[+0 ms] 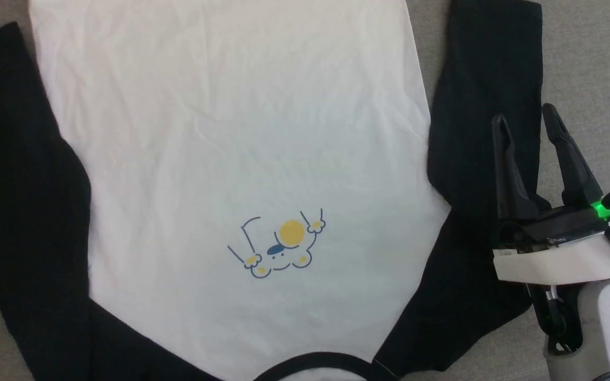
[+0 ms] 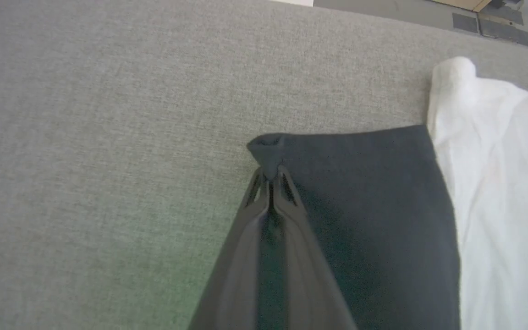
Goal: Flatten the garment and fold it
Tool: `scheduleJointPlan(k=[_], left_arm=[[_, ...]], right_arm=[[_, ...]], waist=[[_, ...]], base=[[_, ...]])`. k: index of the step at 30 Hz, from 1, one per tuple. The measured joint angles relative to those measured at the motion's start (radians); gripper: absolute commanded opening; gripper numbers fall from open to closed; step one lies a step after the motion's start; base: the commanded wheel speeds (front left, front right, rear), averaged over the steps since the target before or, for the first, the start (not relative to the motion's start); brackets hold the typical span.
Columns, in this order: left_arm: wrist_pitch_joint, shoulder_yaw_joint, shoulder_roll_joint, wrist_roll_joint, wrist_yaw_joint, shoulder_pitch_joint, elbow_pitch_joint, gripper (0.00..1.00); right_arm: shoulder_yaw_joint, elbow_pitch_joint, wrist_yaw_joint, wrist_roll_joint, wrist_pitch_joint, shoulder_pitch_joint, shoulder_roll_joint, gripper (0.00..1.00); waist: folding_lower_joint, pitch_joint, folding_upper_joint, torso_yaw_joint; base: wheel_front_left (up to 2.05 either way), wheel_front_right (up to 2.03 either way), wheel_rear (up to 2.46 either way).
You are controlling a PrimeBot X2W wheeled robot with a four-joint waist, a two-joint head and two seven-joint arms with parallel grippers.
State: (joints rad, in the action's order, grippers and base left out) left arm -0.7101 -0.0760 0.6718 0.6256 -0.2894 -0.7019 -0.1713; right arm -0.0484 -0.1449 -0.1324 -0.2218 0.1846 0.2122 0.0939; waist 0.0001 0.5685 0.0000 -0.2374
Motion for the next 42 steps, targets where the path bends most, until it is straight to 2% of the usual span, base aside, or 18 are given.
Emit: scheduleJointPlan(k=[5, 10, 16, 21, 25, 32, 37, 42], left_arm=[[0.137, 0.045, -0.005, 0.002, 0.036, 0.064, 0.012, 0.0], [0.221, 0.097, -0.011, 0.035, 0.061, 0.165, 0.077, 0.0], [0.245, 0.142, -0.008, 0.074, 0.095, 0.294, 0.242, 0.0], [0.217, 0.124, -0.006, 0.083, 0.095, 0.374, 0.451, 0.0], [0.192, 0.061, -0.023, 0.082, 0.095, 0.405, 0.599, 0.0], [0.174, -0.131, -0.119, 0.069, 0.106, 0.408, 0.775, 0.0], [0.181, -0.311, -0.238, 0.047, 0.127, 0.399, 0.761, 0.0], [0.235, -0.496, -0.393, 0.009, 0.139, 0.397, 0.612, 0.0]], right_arm=[[0.023, -0.002, 0.0, 0.005, -0.021, -0.014, 0.01, 1.0], [0.042, -0.007, 0.0, 0.013, -0.048, -0.059, 0.012, 1.0], [0.079, -0.033, 0.0, 0.022, -0.084, -0.128, 0.009, 1.0], [0.094, -0.058, 0.0, 0.028, -0.105, -0.164, -0.003, 1.0], [0.103, -0.072, 0.0, 0.029, -0.114, -0.184, -0.01, 1.0], [0.103, -0.082, 0.0, 0.031, -0.128, -0.197, -0.019, 1.0], [0.105, -0.086, 0.0, 0.031, -0.133, -0.203, -0.022, 1.0], [0.118, -0.094, 0.0, 0.031, -0.138, -0.217, -0.024, 1.0]], waist=[[0.0, -0.057, 0.0, 0.024], [-0.0001, -0.13, 0.0, 0.056], [-0.0002, -0.227, 0.0, 0.106], [-0.0002, -0.299, 0.0, 0.157], [-0.0002, -0.342, 0.0, 0.201], [-0.0002, -0.402, 0.0, 0.252], [-0.0002, -0.427, 0.0, 0.268], [-0.0002, -0.421, 0.0, 0.264]], base=[[0.0, 0.0, 0.0], [0.0, 0.0, 0.0], [0.0, 0.0, 0.0], [0.0, 0.0, 0.0], [0.0, 0.0, 0.0], [0.0, 0.0, 0.0], [0.0, 0.0, 0.0], [0.0, 0.0, 0.0]])
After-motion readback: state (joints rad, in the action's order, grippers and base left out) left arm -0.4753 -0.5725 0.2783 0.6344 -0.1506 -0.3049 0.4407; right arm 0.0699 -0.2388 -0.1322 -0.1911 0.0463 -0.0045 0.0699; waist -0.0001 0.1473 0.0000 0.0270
